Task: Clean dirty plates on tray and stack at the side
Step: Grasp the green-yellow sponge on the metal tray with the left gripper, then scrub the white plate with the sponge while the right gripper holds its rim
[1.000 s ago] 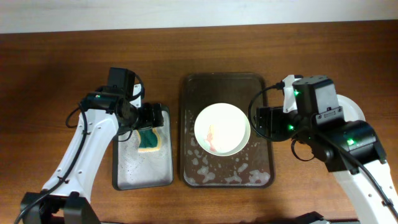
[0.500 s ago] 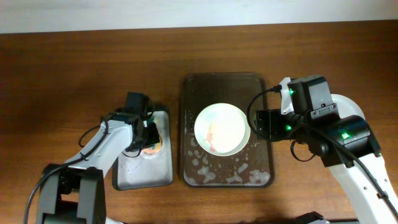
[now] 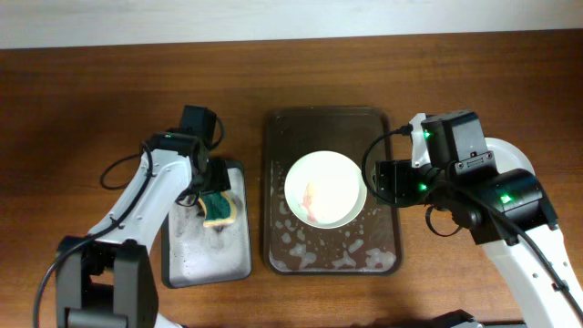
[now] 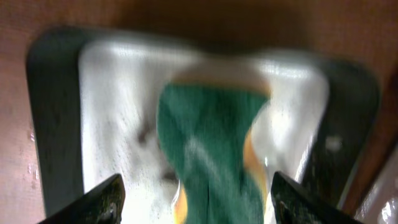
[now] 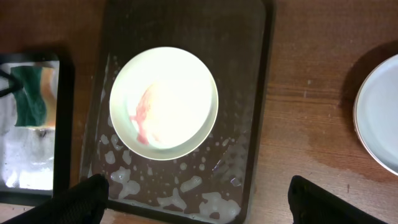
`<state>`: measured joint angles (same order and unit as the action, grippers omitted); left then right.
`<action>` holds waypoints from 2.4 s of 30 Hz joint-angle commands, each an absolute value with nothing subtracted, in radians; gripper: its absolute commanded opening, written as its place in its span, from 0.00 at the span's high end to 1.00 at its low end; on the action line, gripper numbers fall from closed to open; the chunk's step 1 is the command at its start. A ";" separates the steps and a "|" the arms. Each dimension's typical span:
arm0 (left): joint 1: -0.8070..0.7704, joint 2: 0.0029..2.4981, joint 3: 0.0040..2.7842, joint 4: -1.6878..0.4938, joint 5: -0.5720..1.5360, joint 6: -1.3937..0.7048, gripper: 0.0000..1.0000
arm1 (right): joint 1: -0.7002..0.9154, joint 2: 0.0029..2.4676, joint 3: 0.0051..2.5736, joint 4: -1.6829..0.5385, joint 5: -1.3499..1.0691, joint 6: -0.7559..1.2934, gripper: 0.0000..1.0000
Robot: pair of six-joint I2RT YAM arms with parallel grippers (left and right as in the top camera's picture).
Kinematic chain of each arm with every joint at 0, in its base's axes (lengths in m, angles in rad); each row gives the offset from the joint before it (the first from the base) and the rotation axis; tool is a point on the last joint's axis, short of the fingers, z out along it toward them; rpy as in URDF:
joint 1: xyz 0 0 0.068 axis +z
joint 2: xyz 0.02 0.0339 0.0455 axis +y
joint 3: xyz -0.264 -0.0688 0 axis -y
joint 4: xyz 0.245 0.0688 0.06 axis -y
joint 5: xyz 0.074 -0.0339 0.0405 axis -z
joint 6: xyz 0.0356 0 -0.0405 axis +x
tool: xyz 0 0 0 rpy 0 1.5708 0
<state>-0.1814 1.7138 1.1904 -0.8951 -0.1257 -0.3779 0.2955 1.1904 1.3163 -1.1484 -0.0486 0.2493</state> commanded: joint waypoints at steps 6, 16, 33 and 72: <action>-0.181 1.844 1.106 -0.738 -0.176 -0.365 1.00 | 0.302 1.191 1.317 -1.148 -0.040 0.240 0.07; -0.181 1.817 1.385 -1.123 -0.068 -0.366 0.35 | 0.302 1.191 1.317 -1.149 -0.040 0.240 0.07; -0.181 1.798 1.156 -0.877 -0.040 -0.296 1.00 | 0.302 1.229 1.316 -1.160 -0.040 0.240 0.12; -0.530 1.919 1.448 -0.796 0.274 -0.455 1.00 | 0.176 1.983 1.246 -0.807 -0.277 0.094 0.96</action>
